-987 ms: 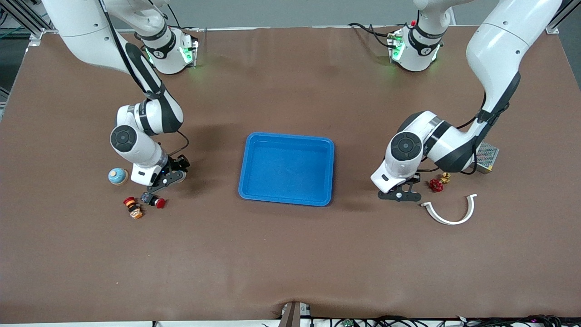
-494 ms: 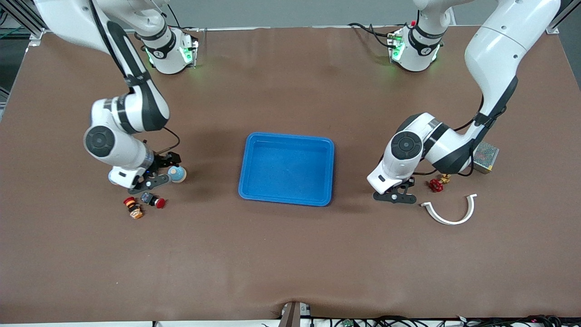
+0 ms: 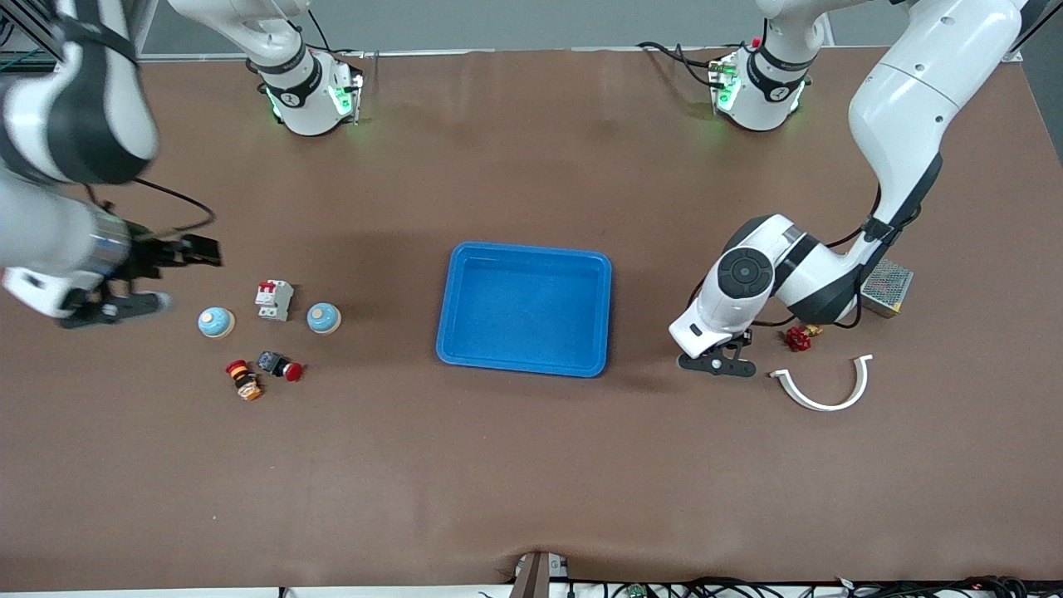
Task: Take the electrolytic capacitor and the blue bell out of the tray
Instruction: 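Release the capacitor with the left gripper while the right gripper returns to rest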
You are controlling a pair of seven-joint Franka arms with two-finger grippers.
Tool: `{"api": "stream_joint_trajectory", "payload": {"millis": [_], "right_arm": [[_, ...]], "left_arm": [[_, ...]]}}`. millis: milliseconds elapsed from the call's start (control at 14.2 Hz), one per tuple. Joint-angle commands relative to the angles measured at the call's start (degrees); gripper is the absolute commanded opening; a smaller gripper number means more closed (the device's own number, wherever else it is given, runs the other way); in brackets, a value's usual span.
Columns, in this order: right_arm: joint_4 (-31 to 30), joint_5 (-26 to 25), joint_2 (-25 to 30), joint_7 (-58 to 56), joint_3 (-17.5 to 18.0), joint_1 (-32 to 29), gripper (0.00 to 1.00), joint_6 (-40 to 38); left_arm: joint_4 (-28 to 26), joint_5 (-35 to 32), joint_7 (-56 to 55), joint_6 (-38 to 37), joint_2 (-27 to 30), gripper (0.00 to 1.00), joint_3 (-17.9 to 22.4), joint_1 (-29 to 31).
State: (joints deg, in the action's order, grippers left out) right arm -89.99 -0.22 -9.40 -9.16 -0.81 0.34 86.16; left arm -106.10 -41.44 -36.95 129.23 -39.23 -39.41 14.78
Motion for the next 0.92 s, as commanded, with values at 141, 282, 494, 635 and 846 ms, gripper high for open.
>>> {"api": "stream_joint_trajectory", "payload": {"millis": [141, 282, 494, 635, 846], "right_arm": [[5.0, -0.2, 0.0, 1.2, 0.9, -6.1, 1.00, -0.7], [5.0, -1.0, 0.0, 1.2, 1.1, -5.6, 1.00, 0.1], [5.2, -0.7, 0.3, 1.2, 1.2, -5.8, 1.00, 0.2], [6.3, -1.0, 0.0, 1.2, 1.3, -5.6, 1.00, 0.4], [9.6, -0.3, -0.3, 1.1, 1.0, -5.4, 1.00, 0.4]], "left_arm": [[0.8, -0.9, 1.7, 2.2, -1.6, 0.00, 0.9, 2.3], [0.8, -0.7, 1.7, 2.4, -1.7, 0.00, 0.9, 2.3], [0.9, -0.7, 1.3, 2.5, -2.2, 0.00, 1.0, 2.2], [0.9, -0.7, 1.0, 2.6, -2.4, 0.00, 1.0, 2.2], [0.9, -0.8, 0.9, 3.0, -2.5, 0.01, 1.0, 2.0]]}}
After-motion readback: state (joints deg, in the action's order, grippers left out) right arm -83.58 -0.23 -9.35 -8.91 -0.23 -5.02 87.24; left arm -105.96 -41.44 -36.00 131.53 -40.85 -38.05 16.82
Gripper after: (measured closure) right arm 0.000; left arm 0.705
